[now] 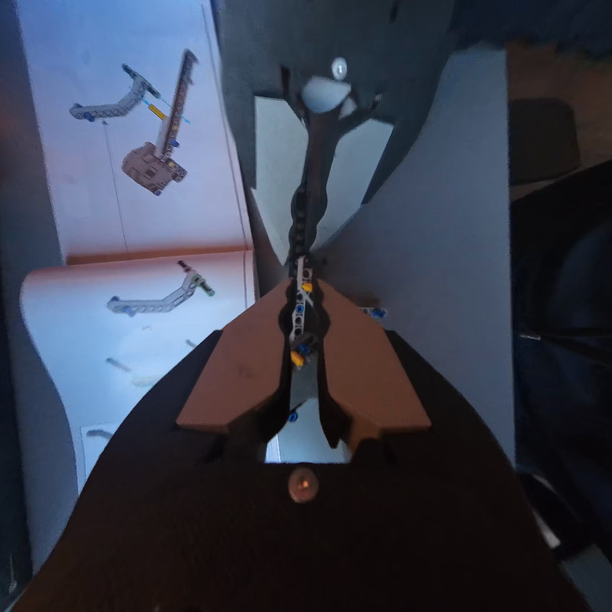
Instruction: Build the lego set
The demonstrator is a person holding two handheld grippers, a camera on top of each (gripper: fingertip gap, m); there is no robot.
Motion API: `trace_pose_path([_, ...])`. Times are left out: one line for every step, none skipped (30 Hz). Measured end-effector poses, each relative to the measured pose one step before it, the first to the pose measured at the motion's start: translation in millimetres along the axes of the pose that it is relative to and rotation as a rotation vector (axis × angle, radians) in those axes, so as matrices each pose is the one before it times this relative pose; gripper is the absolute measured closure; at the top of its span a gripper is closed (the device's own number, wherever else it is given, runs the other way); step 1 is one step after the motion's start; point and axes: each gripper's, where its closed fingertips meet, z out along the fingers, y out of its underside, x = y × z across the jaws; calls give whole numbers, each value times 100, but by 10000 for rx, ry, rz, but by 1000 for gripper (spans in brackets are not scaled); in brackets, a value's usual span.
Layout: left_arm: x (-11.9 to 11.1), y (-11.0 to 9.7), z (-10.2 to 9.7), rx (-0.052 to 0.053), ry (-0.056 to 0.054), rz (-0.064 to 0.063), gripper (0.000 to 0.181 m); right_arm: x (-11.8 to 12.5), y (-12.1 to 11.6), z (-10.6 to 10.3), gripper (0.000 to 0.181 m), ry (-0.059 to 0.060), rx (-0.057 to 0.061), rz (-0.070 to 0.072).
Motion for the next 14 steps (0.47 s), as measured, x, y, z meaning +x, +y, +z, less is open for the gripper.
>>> trace_pose_path([-219,-276,-1029,330,-105,-184,174,84,138,-142,173,155,-15,16])
trace_pose_path([-257,-96,-931,240,-125,-247,170,-7,-130,-349,164,23,123,107])
trace_pose_path([-109,67,-731,137,-19,-298,162,42,-167,-363,160,-37,163,190])
trace_pose_path([144,73,-526,128,116,-229,160,111,-187,-324,159,-41,210,204])
trace_pose_path([155,52,-312,179,60,-122,161,72,-141,-214,160,-91,219,155])
trace_pose_path([100,218,-84,82,-21,-52,161,-14,16,-86,161,-160,113,122])
trace_pose_path([78,465,113,-72,-38,-26,159,58,236,34,160,-117,-57,120])
trace_pose_path([78,505,216,-88,-27,-23,157,140,365,121,157,-36,-170,89])
trace_pose_path([144,476,275,-41,34,12,156,99,300,180,154,-15,-145,8])
trace_pose_path([208,441,317,-29,84,51,154,3,244,192,156,-20,-103,-55])
trace_pose_path([142,429,341,-39,55,60,151,-52,199,178,169,-42,-103,-32])
trace_pose_path([53,430,323,-69,-5,58,146,-171,10,98,173,-138,-25,90])
trace_pose_path([38,386,250,-61,-39,84,143,-293,-144,11,175,-282,30,262])
trace_pose_path([52,255,134,2,-44,142,140,-236,-92,-14,175,-307,21,378])
